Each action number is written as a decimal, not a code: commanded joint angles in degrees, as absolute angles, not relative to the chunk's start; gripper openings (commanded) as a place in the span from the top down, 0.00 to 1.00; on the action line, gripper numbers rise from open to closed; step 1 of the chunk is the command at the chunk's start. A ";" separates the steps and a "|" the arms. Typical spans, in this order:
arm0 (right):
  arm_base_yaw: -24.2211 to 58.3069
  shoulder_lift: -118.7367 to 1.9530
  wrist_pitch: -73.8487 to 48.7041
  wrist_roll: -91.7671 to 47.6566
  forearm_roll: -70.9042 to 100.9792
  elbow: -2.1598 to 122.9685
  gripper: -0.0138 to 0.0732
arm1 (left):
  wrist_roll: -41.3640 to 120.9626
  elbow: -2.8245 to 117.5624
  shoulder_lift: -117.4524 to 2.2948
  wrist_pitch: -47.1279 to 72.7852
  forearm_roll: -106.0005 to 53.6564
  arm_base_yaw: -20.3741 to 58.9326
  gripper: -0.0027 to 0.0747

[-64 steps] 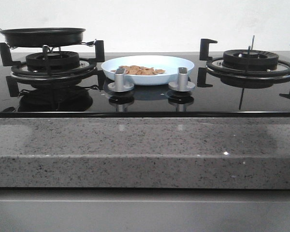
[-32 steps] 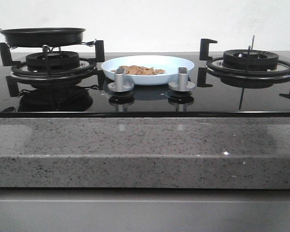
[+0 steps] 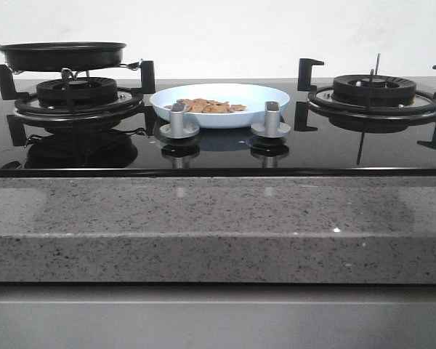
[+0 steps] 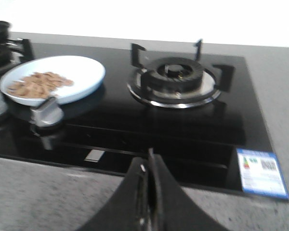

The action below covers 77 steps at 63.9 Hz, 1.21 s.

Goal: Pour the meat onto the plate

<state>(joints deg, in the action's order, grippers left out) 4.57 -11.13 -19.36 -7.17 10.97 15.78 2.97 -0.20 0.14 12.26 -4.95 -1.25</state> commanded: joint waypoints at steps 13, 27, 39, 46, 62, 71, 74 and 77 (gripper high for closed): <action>2.67 0.29 -9.23 -3.92 7.82 2.76 0.91 | 2.88 -0.52 1.14 7.60 -5.11 -0.92 0.99; 2.60 1.60 -4.77 -3.92 7.74 -1.37 0.91 | 2.88 -0.52 1.14 7.60 -5.11 -0.92 0.99; 2.60 1.60 -4.77 -3.92 7.74 -1.31 0.91 | 2.88 -0.52 1.14 7.60 -5.11 -0.92 0.99; 2.60 1.54 -4.75 -3.92 7.74 -1.26 0.91 | 2.88 -0.52 1.14 7.60 -5.11 -0.92 0.99; 2.60 1.54 -4.75 -3.92 7.74 -1.26 0.91 | 2.88 -0.52 1.14 7.60 -5.11 -0.92 0.99; 2.60 1.54 -4.75 -3.92 7.74 -1.26 0.91 | 2.88 -0.52 1.14 7.60 -5.11 -0.92 0.99; 2.60 1.54 -4.75 -3.92 7.74 -1.26 0.91 | 2.88 -0.52 1.14 7.60 -5.11 -0.92 0.99; 2.60 1.54 -4.75 -3.92 7.74 -1.26 0.91 | 2.88 -0.52 1.14 7.60 -5.11 -0.92 0.99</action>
<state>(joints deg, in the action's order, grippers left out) 2.82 0.62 -9.81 -3.90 8.28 -1.45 2.97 -0.20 0.14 12.26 -4.95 -1.25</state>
